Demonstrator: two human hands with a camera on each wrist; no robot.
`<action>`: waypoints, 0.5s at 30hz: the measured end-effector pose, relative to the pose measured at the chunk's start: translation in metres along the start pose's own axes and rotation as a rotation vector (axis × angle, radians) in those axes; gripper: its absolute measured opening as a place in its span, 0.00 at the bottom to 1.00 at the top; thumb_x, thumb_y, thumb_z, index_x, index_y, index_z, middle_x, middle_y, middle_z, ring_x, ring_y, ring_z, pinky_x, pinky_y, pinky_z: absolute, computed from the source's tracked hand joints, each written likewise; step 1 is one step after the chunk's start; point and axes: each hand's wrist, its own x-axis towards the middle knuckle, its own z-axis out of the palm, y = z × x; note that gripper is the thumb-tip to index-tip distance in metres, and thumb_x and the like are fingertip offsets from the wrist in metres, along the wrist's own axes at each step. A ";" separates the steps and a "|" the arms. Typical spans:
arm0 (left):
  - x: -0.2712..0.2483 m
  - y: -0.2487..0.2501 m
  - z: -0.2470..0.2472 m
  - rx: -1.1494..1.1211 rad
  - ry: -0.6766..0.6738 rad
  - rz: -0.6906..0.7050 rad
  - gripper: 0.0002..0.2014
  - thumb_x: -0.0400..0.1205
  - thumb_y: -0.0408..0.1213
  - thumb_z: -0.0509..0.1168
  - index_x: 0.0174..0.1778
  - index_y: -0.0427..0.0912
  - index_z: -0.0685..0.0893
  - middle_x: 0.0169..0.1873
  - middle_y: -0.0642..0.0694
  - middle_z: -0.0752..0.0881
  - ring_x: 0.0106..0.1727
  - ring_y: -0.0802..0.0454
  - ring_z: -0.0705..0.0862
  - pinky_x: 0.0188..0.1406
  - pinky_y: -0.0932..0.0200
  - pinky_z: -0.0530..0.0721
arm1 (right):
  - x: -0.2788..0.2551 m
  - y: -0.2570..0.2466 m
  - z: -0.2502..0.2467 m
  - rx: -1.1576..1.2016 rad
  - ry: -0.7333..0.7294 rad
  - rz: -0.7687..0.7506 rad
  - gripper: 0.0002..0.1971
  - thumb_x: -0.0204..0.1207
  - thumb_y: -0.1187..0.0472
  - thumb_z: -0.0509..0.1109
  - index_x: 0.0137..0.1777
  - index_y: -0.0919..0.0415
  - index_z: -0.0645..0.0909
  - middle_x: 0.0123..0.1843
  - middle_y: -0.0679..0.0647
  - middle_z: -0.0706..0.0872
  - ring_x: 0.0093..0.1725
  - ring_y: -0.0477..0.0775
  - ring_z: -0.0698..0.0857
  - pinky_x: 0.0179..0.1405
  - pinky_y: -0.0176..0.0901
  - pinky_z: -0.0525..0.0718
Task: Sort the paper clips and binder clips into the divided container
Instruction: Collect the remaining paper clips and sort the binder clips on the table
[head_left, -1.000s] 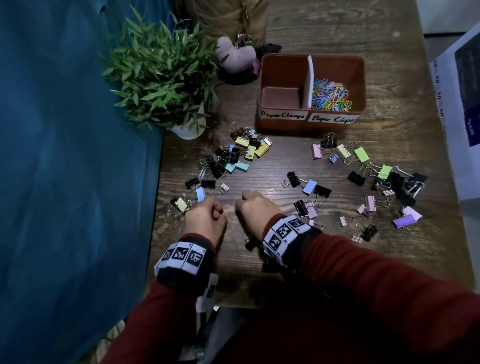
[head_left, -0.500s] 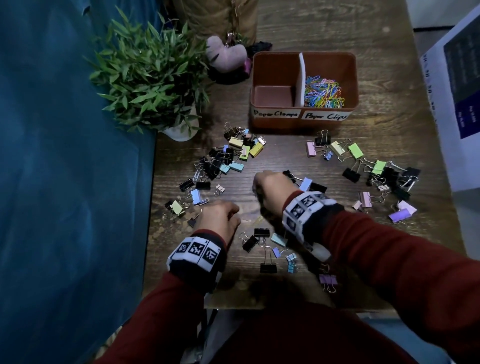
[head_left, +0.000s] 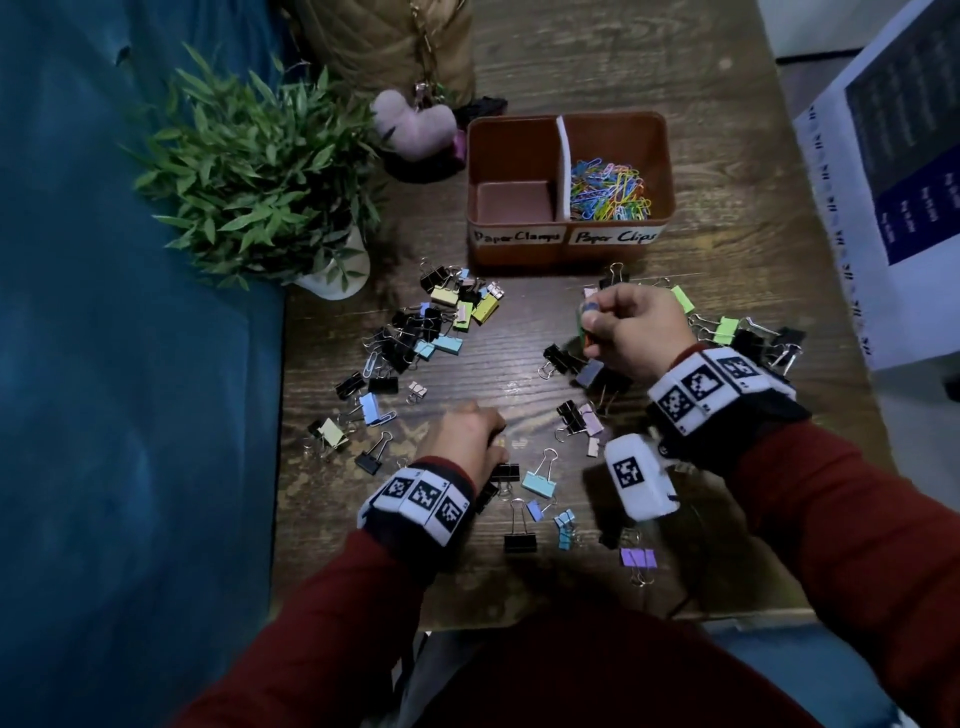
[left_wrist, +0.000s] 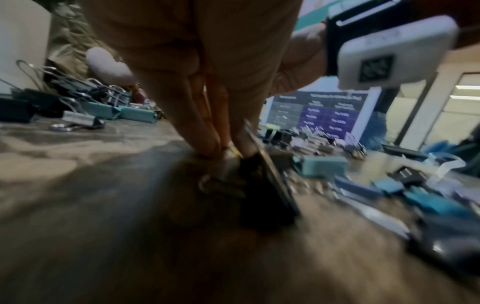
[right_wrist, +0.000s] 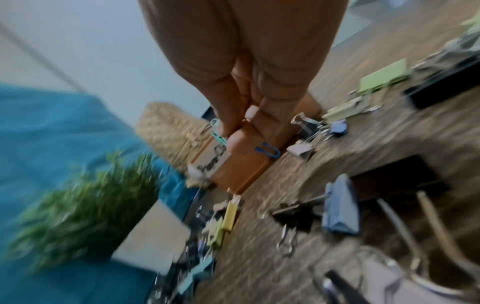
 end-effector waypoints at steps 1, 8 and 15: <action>-0.002 0.001 0.001 0.033 0.005 0.000 0.15 0.78 0.42 0.70 0.61 0.48 0.84 0.58 0.48 0.84 0.57 0.47 0.84 0.59 0.55 0.81 | 0.000 0.001 -0.006 0.032 0.011 0.018 0.12 0.77 0.77 0.65 0.35 0.63 0.76 0.31 0.56 0.79 0.19 0.44 0.78 0.20 0.32 0.81; 0.008 0.016 -0.003 0.139 0.023 -0.007 0.08 0.83 0.40 0.63 0.52 0.44 0.86 0.48 0.45 0.85 0.47 0.45 0.85 0.51 0.54 0.85 | -0.005 0.018 -0.021 0.040 -0.008 0.080 0.10 0.76 0.77 0.65 0.36 0.66 0.76 0.34 0.59 0.79 0.20 0.46 0.82 0.20 0.32 0.82; 0.040 0.037 -0.009 0.187 -0.030 0.002 0.08 0.80 0.39 0.66 0.52 0.42 0.80 0.48 0.46 0.80 0.46 0.47 0.80 0.47 0.55 0.81 | -0.013 0.030 -0.010 -0.124 -0.057 0.079 0.10 0.77 0.75 0.66 0.37 0.63 0.76 0.33 0.57 0.81 0.24 0.50 0.80 0.23 0.35 0.81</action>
